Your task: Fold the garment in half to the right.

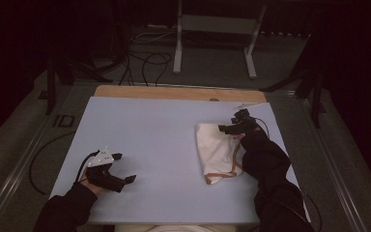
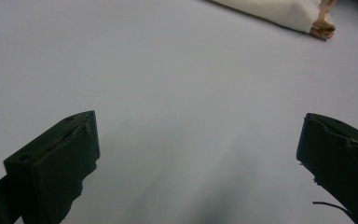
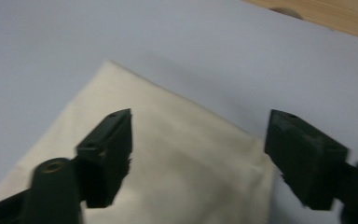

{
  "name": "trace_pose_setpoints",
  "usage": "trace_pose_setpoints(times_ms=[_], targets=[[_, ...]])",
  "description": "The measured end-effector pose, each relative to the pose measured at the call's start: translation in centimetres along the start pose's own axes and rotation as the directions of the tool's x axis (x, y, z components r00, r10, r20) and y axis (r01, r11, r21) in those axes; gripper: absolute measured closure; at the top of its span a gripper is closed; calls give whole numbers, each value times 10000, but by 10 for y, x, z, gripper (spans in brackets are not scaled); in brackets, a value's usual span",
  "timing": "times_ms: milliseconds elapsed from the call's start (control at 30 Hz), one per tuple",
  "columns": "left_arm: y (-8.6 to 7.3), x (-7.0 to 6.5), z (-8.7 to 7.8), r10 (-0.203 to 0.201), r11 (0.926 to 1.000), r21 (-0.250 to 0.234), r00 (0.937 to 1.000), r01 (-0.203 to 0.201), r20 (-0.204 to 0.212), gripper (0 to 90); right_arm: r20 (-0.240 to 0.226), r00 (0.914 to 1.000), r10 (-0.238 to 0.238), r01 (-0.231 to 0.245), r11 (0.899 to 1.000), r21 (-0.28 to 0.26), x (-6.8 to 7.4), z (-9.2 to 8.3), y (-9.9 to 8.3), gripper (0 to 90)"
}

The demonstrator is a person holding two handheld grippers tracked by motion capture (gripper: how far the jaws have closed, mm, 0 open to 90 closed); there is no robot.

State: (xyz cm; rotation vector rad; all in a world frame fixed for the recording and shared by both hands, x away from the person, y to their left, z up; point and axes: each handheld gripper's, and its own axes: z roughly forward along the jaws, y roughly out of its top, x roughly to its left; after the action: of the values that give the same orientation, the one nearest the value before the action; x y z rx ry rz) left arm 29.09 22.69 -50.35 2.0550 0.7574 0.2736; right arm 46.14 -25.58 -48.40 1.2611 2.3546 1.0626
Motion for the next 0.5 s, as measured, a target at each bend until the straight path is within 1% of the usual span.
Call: trace_pose_setpoints(times_ms=[100, 167, 233, 333, 500], targets=[[-1, 1, -1, -40, 10000, -11, 10000, 40, -25, 0, -235, 9997, -79, 78, 10000, -53, 6, -1, 4, 171], [-2, 1, 0, -25, 10000, -4, 10000, 25, -27, 0, -513, 9987, -74, 70, 9999, -72, 9, -1, 7, 125], [-2, 1, 0, -22, 10000, -3, 10000, 22, 1, 0, -797, 9968, -109, 102, 9999, -89, 12, -2, 9, 112], [-2, 1, 0, 19, 10000, 63, 10000, -19, 1, 0, -956, 9950, -281, 286, 9996, 32, 17, 0, 10, 105], [-2, 1, 0, 11, 10000, 35, 10000, -11, 17, 0, -1257, 9909, -480, 509, 9985, 200, 24, 0, 12, 100]])
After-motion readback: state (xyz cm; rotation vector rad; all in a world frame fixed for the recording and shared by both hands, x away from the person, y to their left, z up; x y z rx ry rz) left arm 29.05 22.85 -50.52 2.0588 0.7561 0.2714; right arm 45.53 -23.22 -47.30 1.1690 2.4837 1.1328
